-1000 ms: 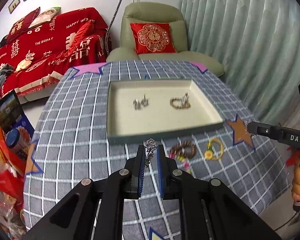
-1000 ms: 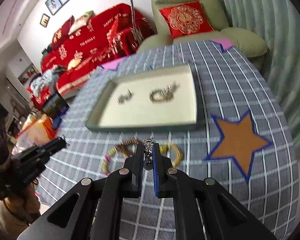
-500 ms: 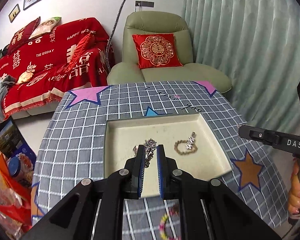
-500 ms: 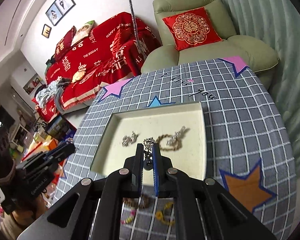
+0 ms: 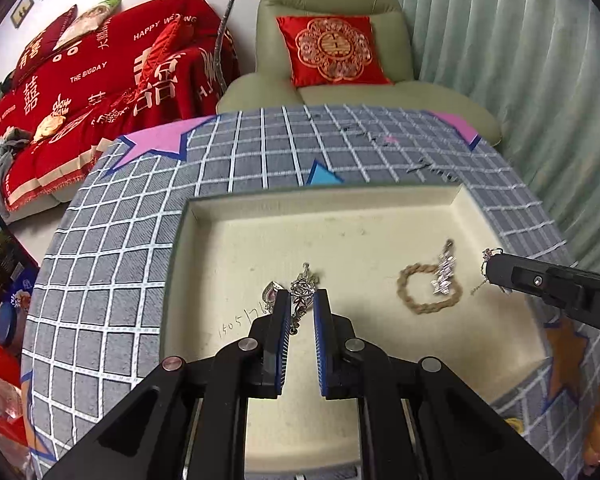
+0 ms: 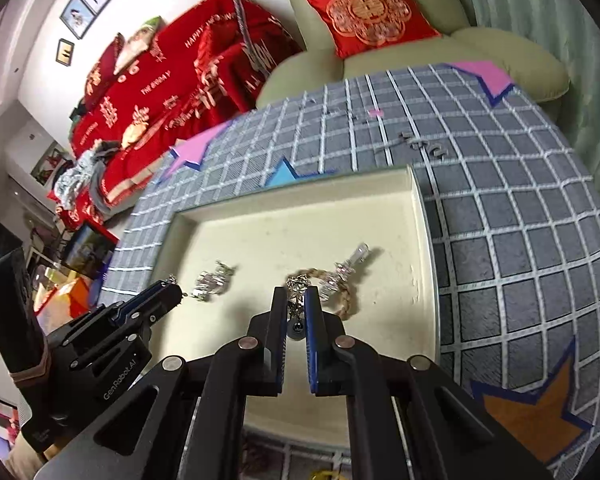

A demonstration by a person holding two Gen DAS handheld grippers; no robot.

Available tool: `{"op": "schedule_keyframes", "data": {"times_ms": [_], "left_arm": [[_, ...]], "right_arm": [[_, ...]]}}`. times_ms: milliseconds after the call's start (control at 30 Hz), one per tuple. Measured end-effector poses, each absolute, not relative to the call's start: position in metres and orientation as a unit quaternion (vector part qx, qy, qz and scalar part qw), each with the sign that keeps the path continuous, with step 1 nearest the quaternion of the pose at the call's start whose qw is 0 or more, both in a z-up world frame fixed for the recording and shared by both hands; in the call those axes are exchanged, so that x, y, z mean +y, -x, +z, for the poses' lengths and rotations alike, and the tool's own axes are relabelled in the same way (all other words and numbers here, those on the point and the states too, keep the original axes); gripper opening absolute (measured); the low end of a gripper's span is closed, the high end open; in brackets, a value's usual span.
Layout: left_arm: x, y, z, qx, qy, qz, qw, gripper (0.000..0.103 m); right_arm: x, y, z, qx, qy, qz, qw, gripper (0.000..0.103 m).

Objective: Organize jewelry
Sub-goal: 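Open the left tool over the earrings while the right tool releases the pendant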

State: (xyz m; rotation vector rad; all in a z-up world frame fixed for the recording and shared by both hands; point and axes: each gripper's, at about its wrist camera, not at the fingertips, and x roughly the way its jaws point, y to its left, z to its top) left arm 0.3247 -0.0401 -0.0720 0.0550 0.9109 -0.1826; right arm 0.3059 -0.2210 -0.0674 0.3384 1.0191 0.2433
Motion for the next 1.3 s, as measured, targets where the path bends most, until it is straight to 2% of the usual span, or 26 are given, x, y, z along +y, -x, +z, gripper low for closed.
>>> {"op": "schedule_keyframes", "data": {"times_ms": [300, 833, 867, 1000, 1167, 1300], "left_arm": [[-0.048, -0.330, -0.095, 0.453, -0.040, -0.085, 0.886, 0.021], [-0.055, -0.328, -0.109, 0.466, -0.060, -0.065, 0.880, 0.021], [-0.055, -0.328, -0.109, 0.467, -0.058, -0.063, 0.880, 0.021], [-0.054, -0.327, -0.105, 0.467, -0.054, -0.063, 0.880, 0.021], [-0.054, -0.323, -0.093, 0.457, -0.053, -0.066, 0.886, 0.021], [-0.052, -0.320, -0.087, 0.454, -0.047, -0.066, 0.887, 0.021]], "right_arm": [[-0.216, -0.313, -0.102, 0.509, -0.153, 0.108, 0.840, 0.009], [-0.214, -0.313, -0.119, 0.526, -0.157, 0.100, 0.830, 0.011], [-0.213, -0.313, -0.119, 0.526, -0.158, 0.100, 0.830, 0.014], [-0.216, -0.310, -0.114, 0.519, -0.172, 0.099, 0.831, 0.036], [-0.219, -0.304, -0.097, 0.503, -0.177, 0.104, 0.840, 0.037], [-0.220, -0.298, -0.083, 0.490, -0.181, 0.104, 0.847, 0.044]]}}
